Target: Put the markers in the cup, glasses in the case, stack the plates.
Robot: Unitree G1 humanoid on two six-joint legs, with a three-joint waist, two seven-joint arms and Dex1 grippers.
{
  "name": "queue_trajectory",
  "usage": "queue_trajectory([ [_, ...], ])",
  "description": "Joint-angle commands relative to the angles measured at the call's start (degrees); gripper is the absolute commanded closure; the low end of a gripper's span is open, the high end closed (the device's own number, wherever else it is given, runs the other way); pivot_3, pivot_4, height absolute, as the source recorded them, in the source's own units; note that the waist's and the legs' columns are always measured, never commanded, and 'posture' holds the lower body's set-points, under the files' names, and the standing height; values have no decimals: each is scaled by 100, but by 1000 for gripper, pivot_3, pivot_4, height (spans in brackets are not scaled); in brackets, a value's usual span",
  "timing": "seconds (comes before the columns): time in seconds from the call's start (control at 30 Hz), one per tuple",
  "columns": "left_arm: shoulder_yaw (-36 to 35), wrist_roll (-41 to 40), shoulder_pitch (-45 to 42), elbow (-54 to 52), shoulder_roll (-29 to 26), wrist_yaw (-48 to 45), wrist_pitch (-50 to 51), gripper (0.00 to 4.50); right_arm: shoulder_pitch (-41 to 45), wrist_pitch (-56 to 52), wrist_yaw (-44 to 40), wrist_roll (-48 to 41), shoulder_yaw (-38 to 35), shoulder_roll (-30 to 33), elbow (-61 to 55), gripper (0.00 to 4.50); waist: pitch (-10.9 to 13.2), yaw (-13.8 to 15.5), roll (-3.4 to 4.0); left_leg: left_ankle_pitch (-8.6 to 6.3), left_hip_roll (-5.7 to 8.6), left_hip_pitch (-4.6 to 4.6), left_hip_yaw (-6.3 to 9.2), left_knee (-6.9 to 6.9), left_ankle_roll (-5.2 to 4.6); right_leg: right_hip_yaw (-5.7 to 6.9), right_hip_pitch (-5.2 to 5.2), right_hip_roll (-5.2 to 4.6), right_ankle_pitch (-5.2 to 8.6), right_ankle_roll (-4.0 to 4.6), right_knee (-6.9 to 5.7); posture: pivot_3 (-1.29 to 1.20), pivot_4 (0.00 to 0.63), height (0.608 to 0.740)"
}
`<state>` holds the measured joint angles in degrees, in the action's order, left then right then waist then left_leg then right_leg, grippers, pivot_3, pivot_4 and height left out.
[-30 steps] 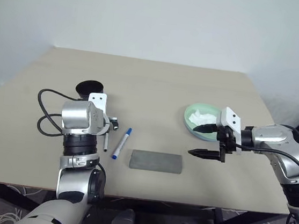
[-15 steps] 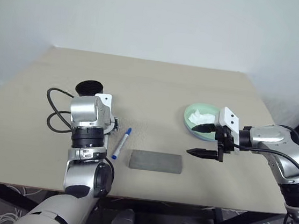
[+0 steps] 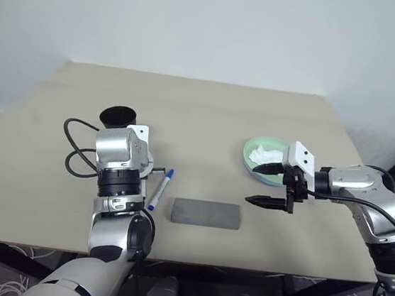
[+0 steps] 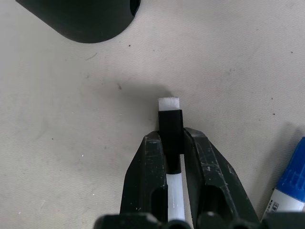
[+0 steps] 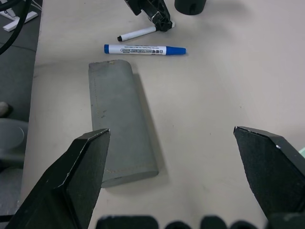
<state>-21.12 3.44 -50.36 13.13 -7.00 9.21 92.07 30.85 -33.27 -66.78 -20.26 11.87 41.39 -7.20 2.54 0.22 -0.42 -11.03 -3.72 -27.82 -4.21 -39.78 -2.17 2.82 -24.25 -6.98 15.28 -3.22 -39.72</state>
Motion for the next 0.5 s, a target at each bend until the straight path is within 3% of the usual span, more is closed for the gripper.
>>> queue_trajectory([
  [0.03, 751, -517, -325, -521, -366, -733, -13, 4397, 151, 98, 16, -3, -116, -11, -69, 0, 1, 2, -2, 0, 0, -2, 0, 0, 0, 0, -2, 0, 0, 0, 0, 0, 0, 678],
  [0.17, 1738, -1357, -278, -1272, -961, -2062, -509, 4397, 167, 105, 14, 3, -100, -30, -61, 0, 1, 3, -2, 0, 0, -6, -1, 0, 3, 0, -5, -1, 0, 1, 0, 0, 0, 678],
  [0.27, 1916, -1678, -286, -1618, -1276, -2748, -1378, 4397, 172, 103, 20, 3, -92, -47, -70, 0, 1, -5, 0, 0, -1, -4, -3, 2, 4, 0, -7, -3, -1, 1, 1, 0, 0, 678],
  [0.43, 1718, -1397, -362, -1370, -1470, -2691, -3364, 4397, 178, 115, 17, 17, -88, -64, -63, 0, 1, -8, 1, 0, -2, -4, -4, 6, 3, -2, -8, 0, -1, 3, 2, 0, 0, 678],
  [0.5, 1349, -1141, -541, -914, -1496, -2111, -4533, 4397, 184, 109, 20, 16, -87, -69, -78, 0, 2, -5, 0, 0, -2, -4, -5, 5, 2, -3, -6, 0, -1, 3, 3, 0, 0, 678],
])
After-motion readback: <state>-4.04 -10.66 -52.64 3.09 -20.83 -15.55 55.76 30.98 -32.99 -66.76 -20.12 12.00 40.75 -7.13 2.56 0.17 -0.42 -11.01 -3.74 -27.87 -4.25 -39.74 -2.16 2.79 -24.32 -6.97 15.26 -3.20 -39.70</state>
